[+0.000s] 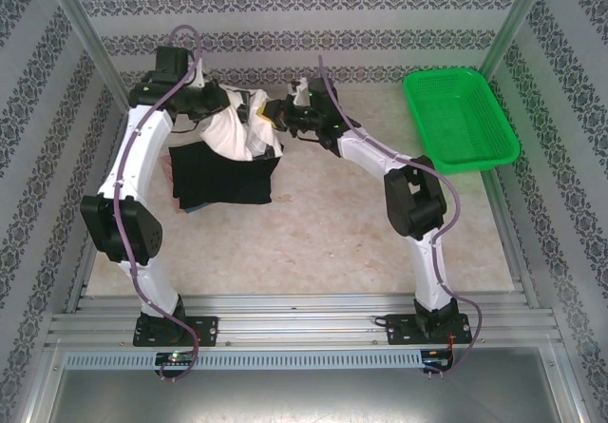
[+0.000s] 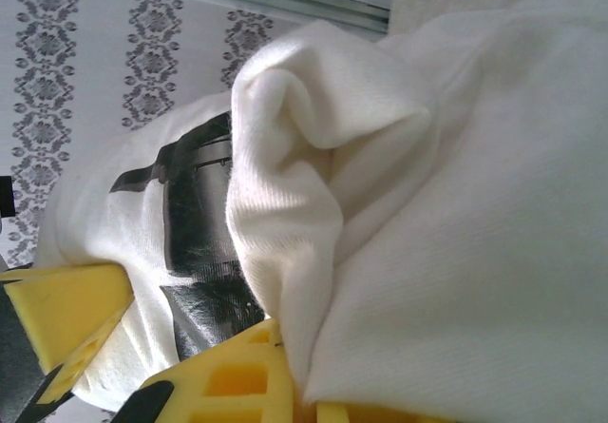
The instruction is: Fold and stack the t-shirts
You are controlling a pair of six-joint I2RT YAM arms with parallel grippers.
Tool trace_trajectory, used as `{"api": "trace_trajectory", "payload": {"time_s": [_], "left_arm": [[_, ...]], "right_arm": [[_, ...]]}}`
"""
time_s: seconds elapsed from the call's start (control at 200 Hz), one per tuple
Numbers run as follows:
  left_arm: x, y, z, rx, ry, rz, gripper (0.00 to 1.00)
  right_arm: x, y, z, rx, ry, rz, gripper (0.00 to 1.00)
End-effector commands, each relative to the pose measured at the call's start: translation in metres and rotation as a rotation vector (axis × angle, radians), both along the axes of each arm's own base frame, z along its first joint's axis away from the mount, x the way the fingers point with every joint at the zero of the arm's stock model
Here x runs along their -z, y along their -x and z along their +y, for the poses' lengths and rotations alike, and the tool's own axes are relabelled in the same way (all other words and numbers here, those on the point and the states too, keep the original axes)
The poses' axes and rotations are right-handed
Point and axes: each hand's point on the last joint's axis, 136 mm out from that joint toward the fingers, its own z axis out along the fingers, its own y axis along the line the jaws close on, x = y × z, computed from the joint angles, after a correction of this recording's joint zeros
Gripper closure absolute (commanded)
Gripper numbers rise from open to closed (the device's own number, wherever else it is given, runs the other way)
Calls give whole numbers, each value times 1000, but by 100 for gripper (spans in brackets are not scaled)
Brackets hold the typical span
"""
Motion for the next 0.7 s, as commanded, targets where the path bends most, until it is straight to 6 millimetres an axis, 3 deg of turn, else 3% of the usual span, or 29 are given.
{"api": "trace_trajectory", "payload": {"time_s": [0.0,0.07,0.2,0.415,0.585,0.699], "left_arm": [[-19,10,14,33,1,-30,100],[-16,16,25,25,-10,-21,100],[11,31,46,-13,28,12,100],[110,64,69,-87,69,122,100],[144,71,77,-94,10,146,100],[165,75,84,-89,-45,186,86]], "right_arm": [[-1,9,24,-60,-26,22,98],[8,10,32,-67,-19,37,98],[34,13,44,-90,-6,81,98],[90,23,57,-122,60,159,98],[125,32,52,-119,153,195,98],[134,37,49,-107,172,205,94]]}}
